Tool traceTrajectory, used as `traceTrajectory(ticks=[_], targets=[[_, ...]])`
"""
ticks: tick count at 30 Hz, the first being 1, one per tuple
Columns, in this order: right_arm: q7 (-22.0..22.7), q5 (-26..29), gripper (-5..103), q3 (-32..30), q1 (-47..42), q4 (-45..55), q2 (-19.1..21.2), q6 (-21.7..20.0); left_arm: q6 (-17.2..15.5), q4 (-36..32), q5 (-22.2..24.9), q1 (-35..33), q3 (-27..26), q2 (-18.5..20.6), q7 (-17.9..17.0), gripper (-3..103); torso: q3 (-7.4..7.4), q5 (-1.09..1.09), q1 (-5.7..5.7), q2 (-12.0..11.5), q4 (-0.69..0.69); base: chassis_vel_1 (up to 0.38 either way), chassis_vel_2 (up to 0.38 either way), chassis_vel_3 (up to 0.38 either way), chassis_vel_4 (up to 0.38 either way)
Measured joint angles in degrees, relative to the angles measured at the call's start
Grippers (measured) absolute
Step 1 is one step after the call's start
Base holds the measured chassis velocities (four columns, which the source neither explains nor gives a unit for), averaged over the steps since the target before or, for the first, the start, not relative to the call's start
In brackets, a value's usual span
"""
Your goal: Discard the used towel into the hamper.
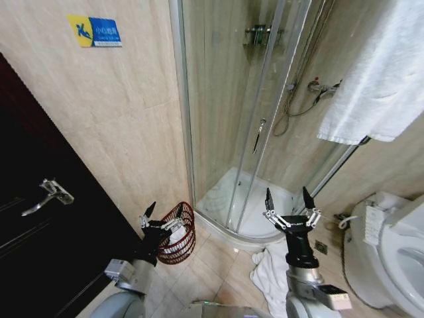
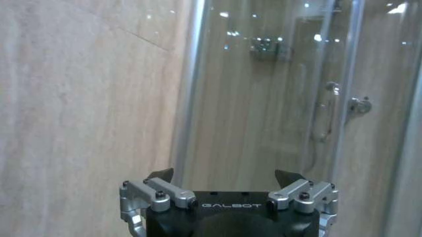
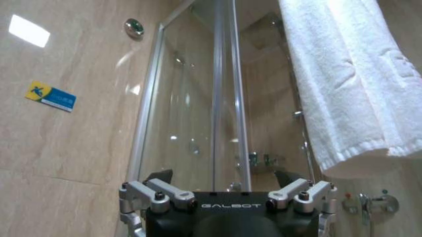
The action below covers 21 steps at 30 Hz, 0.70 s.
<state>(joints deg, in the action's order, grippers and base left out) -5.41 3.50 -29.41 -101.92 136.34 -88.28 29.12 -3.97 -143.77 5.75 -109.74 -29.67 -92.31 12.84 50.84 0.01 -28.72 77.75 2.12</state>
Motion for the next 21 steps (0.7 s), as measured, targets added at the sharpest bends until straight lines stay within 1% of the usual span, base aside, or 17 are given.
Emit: traceTrajectory(ticks=[6, 11, 14, 17, 18, 21], targets=[[0.0, -0.3, 100, -0.8, 0.4, 1.7, 0.7, -0.8, 1.5, 0.2, -1.1, -0.2, 0.7, 0.1, 0.7, 100, 0.00, -0.01, 0.00, 0.0, 0.00, 0.000, 0.000, 0.000, 0.000], [0.5, -2.1, 100, -1.2, 0.9, 2.7, 0.5, -0.1, 1.5, 0.3, -1.1, -0.1, 0.7, 0.1, 0.7, 100, 0.00, -0.01, 0.00, 0.0, 0.00, 0.000, 0.000, 0.000, 0.000], [1.3, -2.2, 100, -1.6, 1.2, 3.2, 0.5, 0.5, 1.5, 0.3, -1.1, -0.1, 0.7, 0.1, 0.7, 100, 0.00, -0.01, 0.00, 0.0, 0.00, 0.000, 0.000, 0.000, 0.000], [2.0, -2.5, 100, -3.7, 0.9, 4.3, 1.0, 2.2, 1.5, 0.4, -1.1, -0.1, 0.7, 0.1, 0.6, 100, 0.00, -0.01, 0.00, 0.0, 0.00, 0.000, 0.000, 0.000, 0.000], [2.0, -2.5, 100, -3.7, 0.9, 4.3, 1.0, 2.2, 1.5, 0.4, -1.1, -0.1, 0.7, 0.1, 0.6, 100, 0.00, -0.01, 0.00, 0.0, 0.00, 0.000, 0.000, 0.000, 0.000], [2.3, -1.1, 100, -8.6, 0.2, 6.2, 1.6, 3.5, 1.5, 0.4, -1.1, -0.1, 0.7, 0.1, 0.6, 100, 0.00, -0.01, 0.00, 0.0, 0.00, 0.000, 0.000, 0.000, 0.000]])
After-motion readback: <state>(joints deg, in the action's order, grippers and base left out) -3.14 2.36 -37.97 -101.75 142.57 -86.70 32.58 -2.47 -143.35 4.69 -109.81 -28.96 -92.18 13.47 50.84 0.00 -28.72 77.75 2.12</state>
